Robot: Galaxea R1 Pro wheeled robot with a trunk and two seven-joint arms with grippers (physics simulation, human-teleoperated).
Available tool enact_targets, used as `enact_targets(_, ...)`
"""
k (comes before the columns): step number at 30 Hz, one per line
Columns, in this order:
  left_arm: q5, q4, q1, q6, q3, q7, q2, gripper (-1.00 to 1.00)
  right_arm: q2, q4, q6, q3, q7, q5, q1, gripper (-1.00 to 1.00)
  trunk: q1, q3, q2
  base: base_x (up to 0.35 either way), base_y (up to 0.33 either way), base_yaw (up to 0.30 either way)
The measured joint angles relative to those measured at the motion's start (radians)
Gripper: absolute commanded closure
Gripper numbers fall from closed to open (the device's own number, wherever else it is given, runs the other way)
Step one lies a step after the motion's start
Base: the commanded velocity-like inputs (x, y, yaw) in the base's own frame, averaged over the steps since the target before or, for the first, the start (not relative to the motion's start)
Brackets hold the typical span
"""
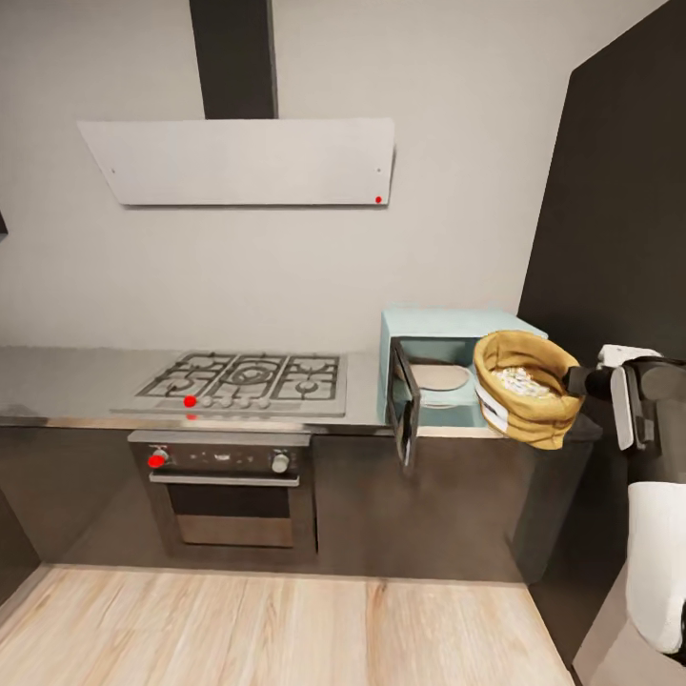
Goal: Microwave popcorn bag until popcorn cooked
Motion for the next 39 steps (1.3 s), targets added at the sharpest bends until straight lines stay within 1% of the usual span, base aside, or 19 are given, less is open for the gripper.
enact_targets(3, -0.001, 0.000, 0.000, 0.000, 0.001, 0.000, 0.000, -1.00, 0.014, -0.005, 0.000, 0.002, 0.000, 0.004, 0.000, 1.00, 0.000, 0.000, 0.000, 0.246, -0.167, 0.000)
enact_targets(12, -0.001, 0.000, 0.000, 0.000, 0.000, 0.000, 0.000, -1.00, 0.018, 0.005, 0.000, 0.003, -0.002, 0.008, 0.000, 1.00, 0.000, 0.000, 0.000, 0.241, -0.162, 0.000)
enact_targets(13, -0.001, 0.000, 0.000, 0.000, 0.000, 0.000, 0.000, -1.00, 0.028, 0.008, 0.000, 0.003, -0.003, 0.003, 0.000, 1.00, 0.000, 0.000, 0.000, 0.184, -0.105, 0.000)
enact_targets(14, -0.001, 0.000, 0.000, 0.000, 0.001, 0.000, 0.000, -1.00, 0.047, 0.010, 0.000, 0.003, -0.004, 0.002, 0.000, 1.00, 0.000, 0.000, 0.000, 0.100, -0.054, 0.000)
enact_targets(15, -0.001, 0.000, 0.000, 0.000, 0.001, 0.000, 0.001, -1.00, 0.074, 0.012, 0.000, 0.003, -0.006, 0.002, 0.000, 1.00, 0.000, 0.000, 0.000, 0.041, -0.022, 0.000)
enact_targets(16, -0.001, 0.000, 0.000, 0.000, 0.001, 0.000, 0.001, -1.00, 0.107, 0.014, 0.000, 0.003, -0.007, 0.001, 0.000, 1.00, 0.000, 0.000, 0.000, 0.021, -0.011, 0.000)
enact_targets(17, -0.001, 0.000, 0.000, 0.000, 0.001, 0.000, 0.001, -1.00, 0.124, 0.016, 0.000, 0.004, -0.009, 0.006, 0.000, 1.00, 0.000, 0.000, 0.000, 0.011, -0.006, 0.000)
enact_targets(19, -0.001, 0.000, 0.000, 0.000, 0.001, 0.000, 0.001, -1.00, 0.137, 0.041, 0.000, 0.004, -0.012, 0.015, 0.000, 1.00, 0.000, 0.000, 0.000, 0.003, -0.002, 0.000)
enact_targets(23, -0.001, 0.000, 0.000, 0.000, 0.001, 0.000, 0.001, -1.00, 0.140, 0.117, 0.000, 0.004, -0.015, 0.018, 0.000, 1.00, 0.000, 0.000, 0.000, 0.000, 0.000, 0.000)
enact_targets(28, -0.001, 0.000, 0.000, 0.000, 0.001, 0.000, 0.001, -1.00, 0.140, 0.144, 0.000, 0.004, -0.017, 0.017, 0.000, 1.00, 0.000, 0.000, 0.000, 0.000, 0.000, 0.000)
enact_targets(31, -0.001, 0.000, 0.000, 0.000, 0.001, 0.000, 0.001, -1.00, 0.140, 0.186, 0.000, 0.005, -0.015, 0.018, 0.000, 1.00, 0.000, 0.000, 0.000, 0.000, 0.000, 0.000)
enact_targets(33, 0.000, -0.003, 0.000, 0.000, 0.004, 0.000, 0.001, -1.00, 0.151, 0.194, -0.003, 0.005, -0.015, 0.020, 0.012, 1.00, 0.000, 0.000, 0.000, 0.000, 0.000, 0.000)
enact_targets(36, 0.001, -0.003, 0.000, 0.000, 0.004, 0.000, 0.001, -1.00, 0.149, 0.195, 0.000, 0.004, -0.015, 0.025, 0.022, 1.00, 0.000, 0.000, 0.000, 0.000, 0.000, 0.000)
enact_targets(39, 0.001, -0.003, 0.000, 0.000, 0.003, 0.000, 0.001, -1.00, 0.144, 0.184, 0.000, 0.004, -0.014, 0.015, 0.037, 1.00, 0.000, 0.000, 0.000, 0.000, 0.000, 0.000)
